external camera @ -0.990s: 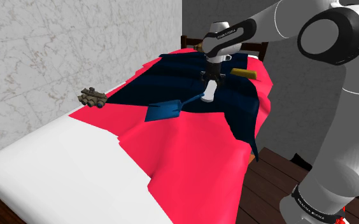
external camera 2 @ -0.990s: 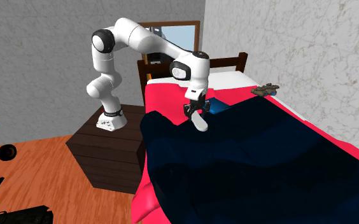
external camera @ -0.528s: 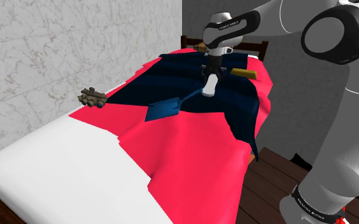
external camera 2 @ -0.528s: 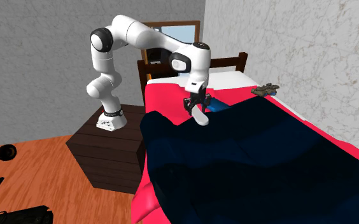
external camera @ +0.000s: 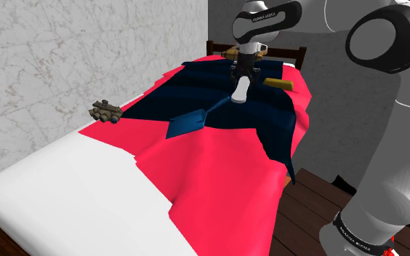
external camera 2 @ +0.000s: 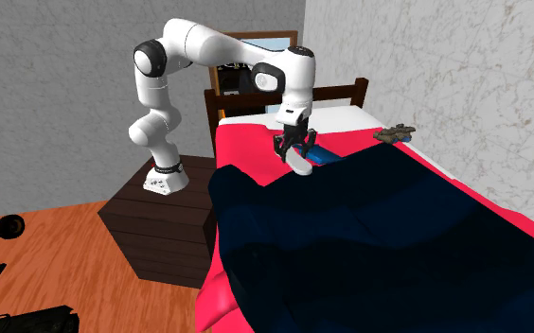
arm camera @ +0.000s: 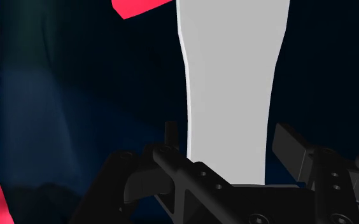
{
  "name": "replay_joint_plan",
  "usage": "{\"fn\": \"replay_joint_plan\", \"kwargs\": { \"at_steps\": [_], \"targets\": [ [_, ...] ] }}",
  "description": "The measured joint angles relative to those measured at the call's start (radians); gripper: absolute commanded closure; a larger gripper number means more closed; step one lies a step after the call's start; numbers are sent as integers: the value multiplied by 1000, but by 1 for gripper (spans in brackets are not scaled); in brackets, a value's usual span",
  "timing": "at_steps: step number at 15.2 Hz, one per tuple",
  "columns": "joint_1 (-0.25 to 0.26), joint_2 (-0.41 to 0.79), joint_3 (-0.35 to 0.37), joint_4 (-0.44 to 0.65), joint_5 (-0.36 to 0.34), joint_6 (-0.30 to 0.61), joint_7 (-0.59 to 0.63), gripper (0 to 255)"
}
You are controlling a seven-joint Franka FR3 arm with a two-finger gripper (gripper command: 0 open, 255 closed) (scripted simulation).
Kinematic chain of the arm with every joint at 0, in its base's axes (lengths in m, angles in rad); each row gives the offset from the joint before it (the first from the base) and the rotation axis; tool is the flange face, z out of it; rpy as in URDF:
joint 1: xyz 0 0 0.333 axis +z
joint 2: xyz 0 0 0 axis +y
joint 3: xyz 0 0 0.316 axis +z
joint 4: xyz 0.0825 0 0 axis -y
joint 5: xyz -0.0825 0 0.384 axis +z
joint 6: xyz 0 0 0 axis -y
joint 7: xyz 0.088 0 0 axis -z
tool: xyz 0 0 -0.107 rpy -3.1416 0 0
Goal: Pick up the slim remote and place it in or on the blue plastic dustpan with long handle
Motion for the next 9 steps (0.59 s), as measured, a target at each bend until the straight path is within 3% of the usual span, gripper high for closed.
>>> {"fn": "replay_joint_plan", "kwargs": {
  "at_steps": [9],
  "targets": [
    [105, 40, 64, 76, -15, -34, 171, 255]
  ]
}}
